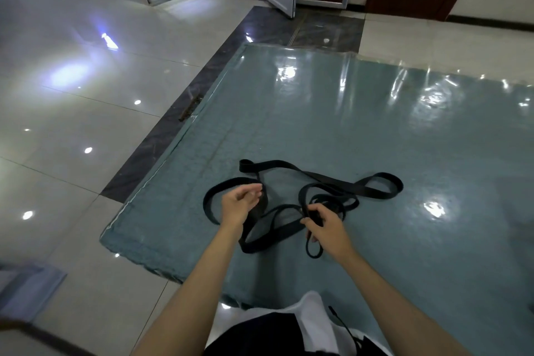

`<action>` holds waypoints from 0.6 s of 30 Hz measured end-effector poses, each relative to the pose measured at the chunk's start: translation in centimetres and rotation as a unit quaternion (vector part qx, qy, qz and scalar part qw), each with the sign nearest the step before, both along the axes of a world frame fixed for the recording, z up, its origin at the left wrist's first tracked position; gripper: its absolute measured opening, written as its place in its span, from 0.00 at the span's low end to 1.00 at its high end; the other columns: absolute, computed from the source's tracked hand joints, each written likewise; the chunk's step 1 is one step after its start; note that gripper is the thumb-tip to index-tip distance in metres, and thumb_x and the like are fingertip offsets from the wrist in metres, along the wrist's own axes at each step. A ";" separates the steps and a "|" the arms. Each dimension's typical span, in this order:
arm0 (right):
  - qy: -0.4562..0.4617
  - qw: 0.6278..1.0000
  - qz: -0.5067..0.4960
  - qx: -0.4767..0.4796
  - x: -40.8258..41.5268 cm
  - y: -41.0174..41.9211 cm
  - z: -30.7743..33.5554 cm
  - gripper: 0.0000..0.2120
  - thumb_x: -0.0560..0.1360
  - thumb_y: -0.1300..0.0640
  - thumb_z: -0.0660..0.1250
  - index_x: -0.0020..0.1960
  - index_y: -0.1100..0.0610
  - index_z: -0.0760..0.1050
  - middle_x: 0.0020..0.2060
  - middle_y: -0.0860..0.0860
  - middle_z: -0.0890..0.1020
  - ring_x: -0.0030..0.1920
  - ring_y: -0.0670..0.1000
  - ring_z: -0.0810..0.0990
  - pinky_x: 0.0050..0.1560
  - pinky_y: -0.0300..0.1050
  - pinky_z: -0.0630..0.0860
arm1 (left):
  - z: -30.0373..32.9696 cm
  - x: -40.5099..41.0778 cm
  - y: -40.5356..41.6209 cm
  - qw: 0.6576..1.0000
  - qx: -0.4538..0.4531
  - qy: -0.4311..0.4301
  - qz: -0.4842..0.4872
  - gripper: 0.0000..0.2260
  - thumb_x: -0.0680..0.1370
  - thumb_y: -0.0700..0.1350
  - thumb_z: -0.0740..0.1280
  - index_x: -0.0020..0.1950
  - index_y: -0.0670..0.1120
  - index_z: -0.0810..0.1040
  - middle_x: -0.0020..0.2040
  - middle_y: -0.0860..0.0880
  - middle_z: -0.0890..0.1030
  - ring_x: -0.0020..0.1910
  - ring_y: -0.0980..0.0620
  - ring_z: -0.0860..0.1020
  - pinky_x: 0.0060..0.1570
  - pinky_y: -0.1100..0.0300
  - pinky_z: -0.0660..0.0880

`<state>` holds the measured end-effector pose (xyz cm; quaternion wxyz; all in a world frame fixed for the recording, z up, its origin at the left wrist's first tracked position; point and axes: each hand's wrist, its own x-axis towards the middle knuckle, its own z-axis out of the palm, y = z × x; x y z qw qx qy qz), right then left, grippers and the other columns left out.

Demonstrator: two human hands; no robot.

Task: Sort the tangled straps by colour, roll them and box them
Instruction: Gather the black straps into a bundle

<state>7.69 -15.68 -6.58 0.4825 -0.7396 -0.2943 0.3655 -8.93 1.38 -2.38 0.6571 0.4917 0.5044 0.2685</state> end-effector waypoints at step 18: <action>-0.033 0.996 0.041 -0.067 -3.3 -4.8 -0.7 0.11 0.82 0.60 0.71 0.55 0.44 0.79 0.41 0.44 0.83 0.31 0.37 0.79 0.33 0.35 0.76 | -4.0 -5.8 -2.1 0.885 0.245 0.363 -0.157 0.17 0.77 0.49 0.78 0.32 0.47 0.76 0.29 0.53 0.75 0.30 0.55 0.75 0.33 0.54 0.76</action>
